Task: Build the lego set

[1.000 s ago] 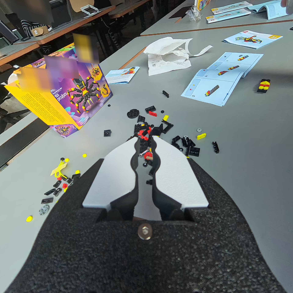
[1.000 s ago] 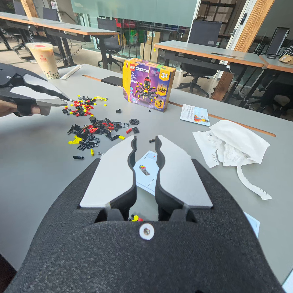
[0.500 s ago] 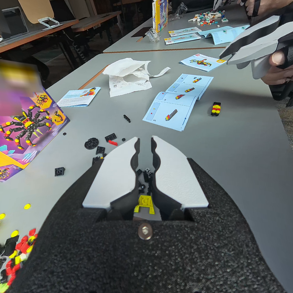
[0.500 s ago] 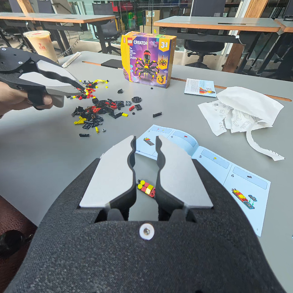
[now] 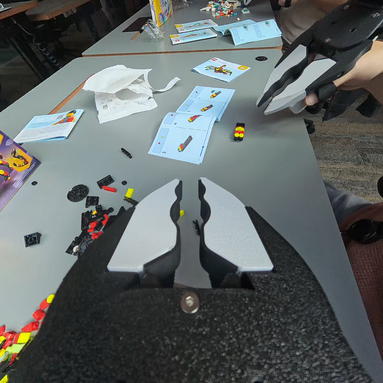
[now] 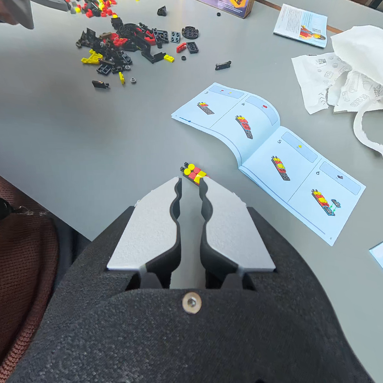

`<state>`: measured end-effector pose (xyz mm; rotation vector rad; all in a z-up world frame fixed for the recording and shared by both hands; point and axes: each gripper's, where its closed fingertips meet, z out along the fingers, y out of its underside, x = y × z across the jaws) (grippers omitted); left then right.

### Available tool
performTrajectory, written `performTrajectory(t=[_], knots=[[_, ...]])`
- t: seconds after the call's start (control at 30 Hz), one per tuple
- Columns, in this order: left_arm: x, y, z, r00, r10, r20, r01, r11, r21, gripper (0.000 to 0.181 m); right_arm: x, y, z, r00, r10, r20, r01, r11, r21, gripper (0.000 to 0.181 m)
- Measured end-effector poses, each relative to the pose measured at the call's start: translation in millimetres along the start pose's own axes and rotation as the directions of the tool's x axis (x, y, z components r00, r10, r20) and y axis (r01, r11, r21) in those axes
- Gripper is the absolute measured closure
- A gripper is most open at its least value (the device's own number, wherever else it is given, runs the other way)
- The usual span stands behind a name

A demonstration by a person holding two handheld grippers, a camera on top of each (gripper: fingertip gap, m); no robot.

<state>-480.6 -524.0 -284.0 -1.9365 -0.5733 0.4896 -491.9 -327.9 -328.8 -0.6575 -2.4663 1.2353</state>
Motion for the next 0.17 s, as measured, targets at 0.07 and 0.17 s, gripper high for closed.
performTrajectory(t=[0.07,0.17], knots=[[-1,5,-4,1.000,-0.010,0.010,0.010,1.000,0.000,0.166,5,5,9,0.999,0.032,0.023,-0.031,0.999,-0.021,0.167],[-2,9,-6,0.999,-0.033,0.011,0.033,0.999,0.001,0.166,6,10,26,0.997,0.023,0.079,-0.015,0.995,-0.098,0.169]])
